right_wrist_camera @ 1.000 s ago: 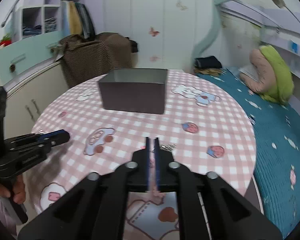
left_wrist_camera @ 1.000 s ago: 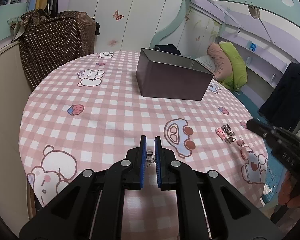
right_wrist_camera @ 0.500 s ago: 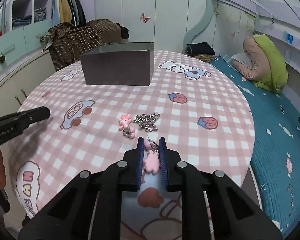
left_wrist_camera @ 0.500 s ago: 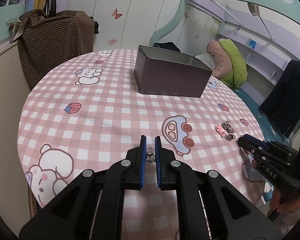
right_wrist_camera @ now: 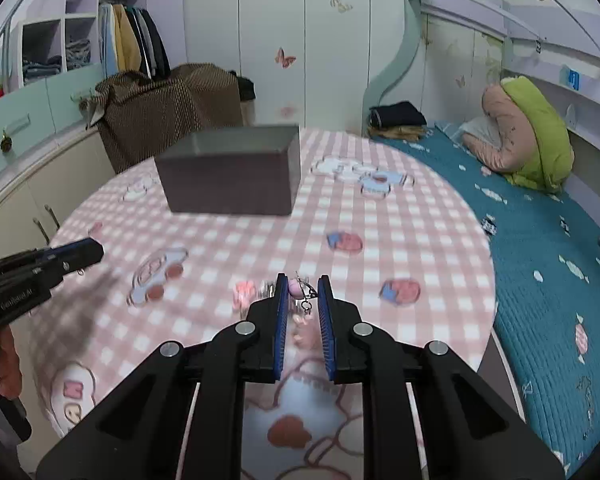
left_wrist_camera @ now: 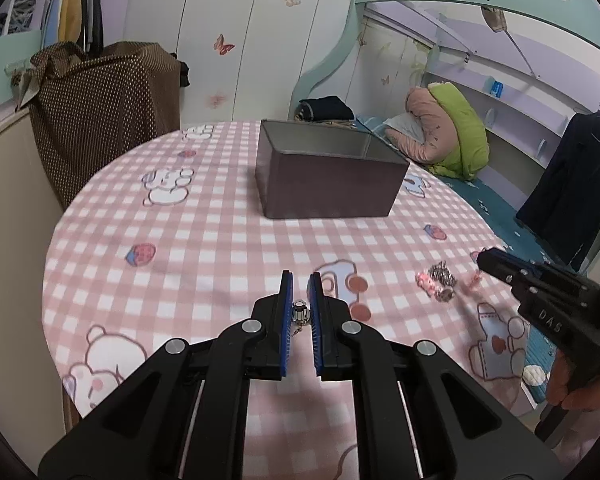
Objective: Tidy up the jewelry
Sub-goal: 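Carry both charms into the grey box and open both tools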
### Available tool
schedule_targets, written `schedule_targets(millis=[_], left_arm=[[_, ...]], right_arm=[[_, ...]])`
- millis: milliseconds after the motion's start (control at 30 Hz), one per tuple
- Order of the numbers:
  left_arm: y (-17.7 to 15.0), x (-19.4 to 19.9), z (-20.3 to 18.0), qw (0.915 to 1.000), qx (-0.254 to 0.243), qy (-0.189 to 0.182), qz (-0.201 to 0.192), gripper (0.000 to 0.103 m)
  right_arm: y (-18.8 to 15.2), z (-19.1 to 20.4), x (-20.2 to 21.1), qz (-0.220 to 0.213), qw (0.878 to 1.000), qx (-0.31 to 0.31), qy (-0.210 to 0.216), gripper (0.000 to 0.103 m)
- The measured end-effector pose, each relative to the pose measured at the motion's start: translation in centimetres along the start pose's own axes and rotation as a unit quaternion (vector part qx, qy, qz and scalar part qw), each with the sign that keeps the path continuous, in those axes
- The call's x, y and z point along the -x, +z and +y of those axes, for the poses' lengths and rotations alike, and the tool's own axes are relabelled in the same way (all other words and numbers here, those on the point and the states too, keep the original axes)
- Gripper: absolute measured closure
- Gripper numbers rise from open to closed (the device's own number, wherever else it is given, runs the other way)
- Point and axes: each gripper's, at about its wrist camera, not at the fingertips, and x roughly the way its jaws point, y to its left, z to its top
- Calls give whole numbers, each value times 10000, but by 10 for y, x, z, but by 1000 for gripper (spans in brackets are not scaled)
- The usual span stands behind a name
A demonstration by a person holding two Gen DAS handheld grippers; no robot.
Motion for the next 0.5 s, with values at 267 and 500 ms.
schedule_targets(millis=[267, 500], left_arm=[[27, 0, -7, 9995, -136, -25, -268, 94], [60, -2, -7, 9977, -5, -500, -467, 94]], right_arm=[[33, -2, 0, -427, 9990, 31, 94, 89], [64, -5, -8, -753, 9968, 17, 254, 89]])
